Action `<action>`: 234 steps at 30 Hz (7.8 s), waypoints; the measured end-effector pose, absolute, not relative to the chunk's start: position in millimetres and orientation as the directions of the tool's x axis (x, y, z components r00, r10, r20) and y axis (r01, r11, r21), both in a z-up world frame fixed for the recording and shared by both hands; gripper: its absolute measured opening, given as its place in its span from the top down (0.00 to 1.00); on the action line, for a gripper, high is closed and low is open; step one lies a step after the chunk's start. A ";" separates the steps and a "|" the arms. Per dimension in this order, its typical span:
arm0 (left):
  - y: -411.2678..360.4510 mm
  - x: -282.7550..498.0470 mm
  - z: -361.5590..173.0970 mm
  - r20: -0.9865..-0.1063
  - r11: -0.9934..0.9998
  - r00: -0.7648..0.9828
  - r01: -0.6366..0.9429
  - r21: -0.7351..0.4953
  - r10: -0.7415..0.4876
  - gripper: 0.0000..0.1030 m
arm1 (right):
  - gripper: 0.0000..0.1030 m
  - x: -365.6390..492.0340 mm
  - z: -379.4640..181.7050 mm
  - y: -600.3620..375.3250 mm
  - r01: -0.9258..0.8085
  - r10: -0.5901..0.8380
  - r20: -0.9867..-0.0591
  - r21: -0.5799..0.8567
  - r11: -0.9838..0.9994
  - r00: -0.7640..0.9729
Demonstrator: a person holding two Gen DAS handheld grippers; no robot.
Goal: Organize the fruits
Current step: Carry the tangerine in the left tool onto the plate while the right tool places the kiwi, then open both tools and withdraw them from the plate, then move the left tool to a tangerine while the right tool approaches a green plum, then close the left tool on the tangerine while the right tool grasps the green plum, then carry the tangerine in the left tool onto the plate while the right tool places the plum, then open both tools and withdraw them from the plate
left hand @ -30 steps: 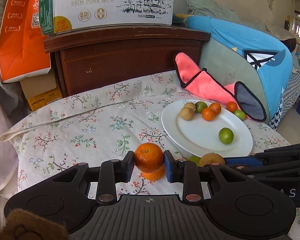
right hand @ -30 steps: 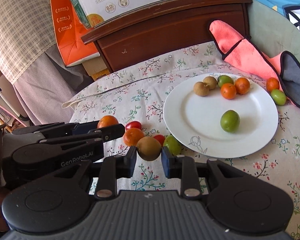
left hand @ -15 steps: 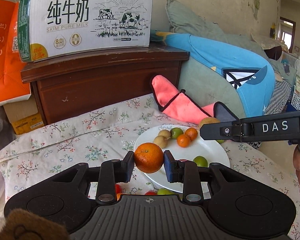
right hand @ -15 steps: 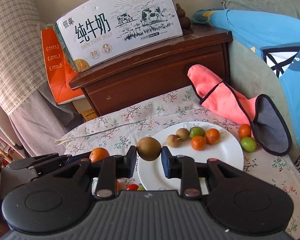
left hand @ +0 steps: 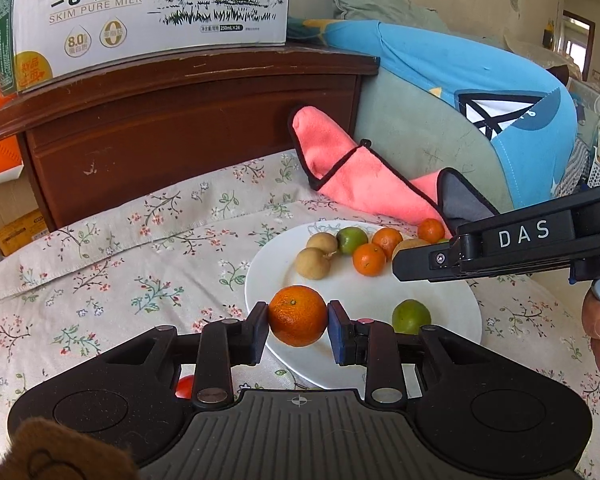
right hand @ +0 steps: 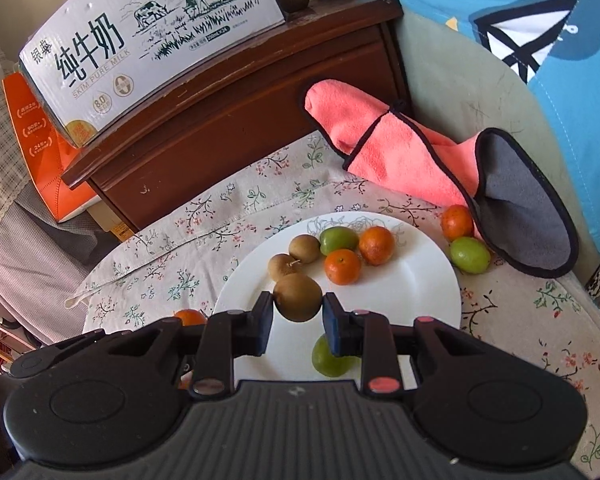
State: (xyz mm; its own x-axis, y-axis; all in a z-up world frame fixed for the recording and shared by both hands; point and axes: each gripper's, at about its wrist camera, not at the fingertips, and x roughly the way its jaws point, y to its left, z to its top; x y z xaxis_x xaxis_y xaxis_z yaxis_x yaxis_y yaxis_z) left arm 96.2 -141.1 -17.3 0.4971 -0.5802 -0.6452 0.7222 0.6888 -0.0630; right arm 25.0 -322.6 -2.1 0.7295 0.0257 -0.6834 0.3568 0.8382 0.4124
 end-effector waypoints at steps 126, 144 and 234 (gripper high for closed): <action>-59.0 116.1 -32.4 -0.789 0.823 0.422 0.541 -0.175 -0.446 0.70 | 0.68 5.2 -47.9 -211.6 0.359 -0.050 -0.687 0.314 0.879 0.725; -55.1 110.2 -26.5 -0.770 0.830 0.460 0.535 -0.158 -0.443 0.70 | 0.74 5.0 -40.0 -191.6 0.259 -0.004 -0.678 0.274 0.926 0.735; -140.1 92.4 -9.3 -0.677 0.743 0.523 0.667 -0.052 -0.518 0.15 | 0.70 31.7 -6.1 -314.9 0.425 -0.040 -0.678 0.414 0.805 0.734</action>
